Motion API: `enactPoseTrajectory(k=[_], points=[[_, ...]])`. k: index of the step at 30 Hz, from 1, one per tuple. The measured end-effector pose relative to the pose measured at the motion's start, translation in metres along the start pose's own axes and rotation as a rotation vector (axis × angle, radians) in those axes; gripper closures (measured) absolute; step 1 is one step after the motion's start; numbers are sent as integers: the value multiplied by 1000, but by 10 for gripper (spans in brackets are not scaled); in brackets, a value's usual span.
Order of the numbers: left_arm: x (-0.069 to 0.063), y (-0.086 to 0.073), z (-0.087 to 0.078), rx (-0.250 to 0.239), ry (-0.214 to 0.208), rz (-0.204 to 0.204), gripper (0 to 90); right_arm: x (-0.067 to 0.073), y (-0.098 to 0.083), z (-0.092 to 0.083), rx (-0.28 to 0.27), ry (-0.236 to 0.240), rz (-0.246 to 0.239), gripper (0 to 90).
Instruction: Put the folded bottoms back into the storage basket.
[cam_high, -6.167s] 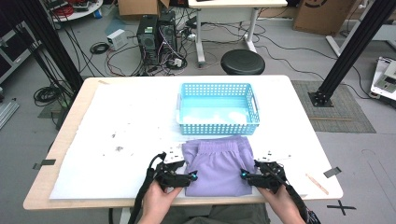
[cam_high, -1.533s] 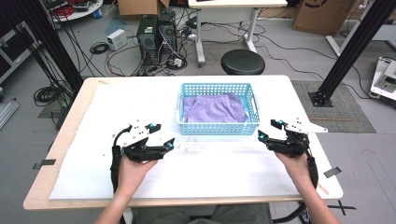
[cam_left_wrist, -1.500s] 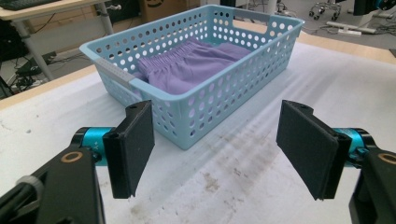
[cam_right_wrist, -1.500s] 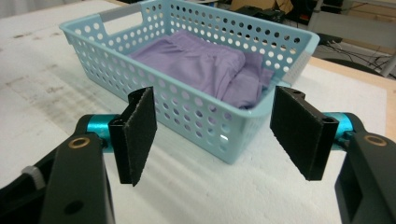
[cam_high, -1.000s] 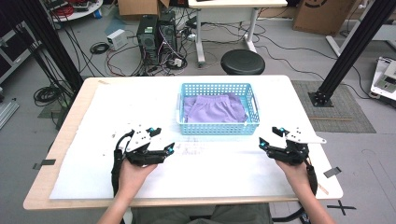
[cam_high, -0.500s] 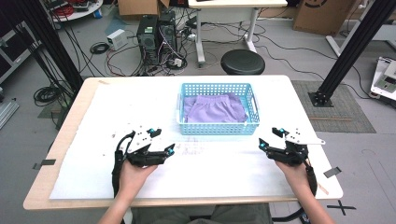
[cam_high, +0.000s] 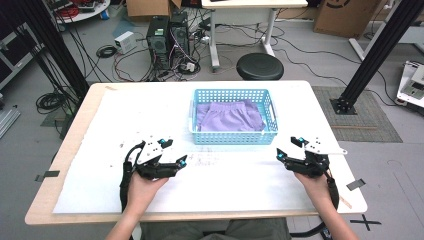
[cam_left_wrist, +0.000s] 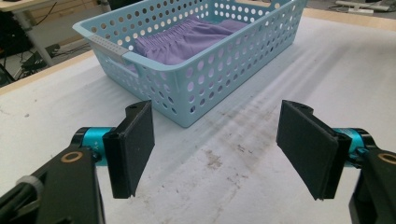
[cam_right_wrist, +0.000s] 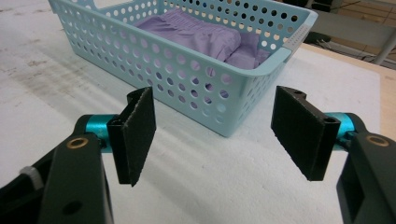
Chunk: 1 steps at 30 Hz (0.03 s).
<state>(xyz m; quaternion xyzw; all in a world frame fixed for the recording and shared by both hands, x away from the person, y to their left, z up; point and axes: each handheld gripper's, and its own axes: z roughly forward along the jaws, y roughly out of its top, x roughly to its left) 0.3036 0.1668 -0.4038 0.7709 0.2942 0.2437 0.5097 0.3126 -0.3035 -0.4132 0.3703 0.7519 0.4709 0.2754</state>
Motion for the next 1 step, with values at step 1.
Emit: enactPoseTrajectory(k=[1], points=[[1, 0, 0, 4, 4, 0, 278, 0, 0, 0, 3, 0, -1, 308]])
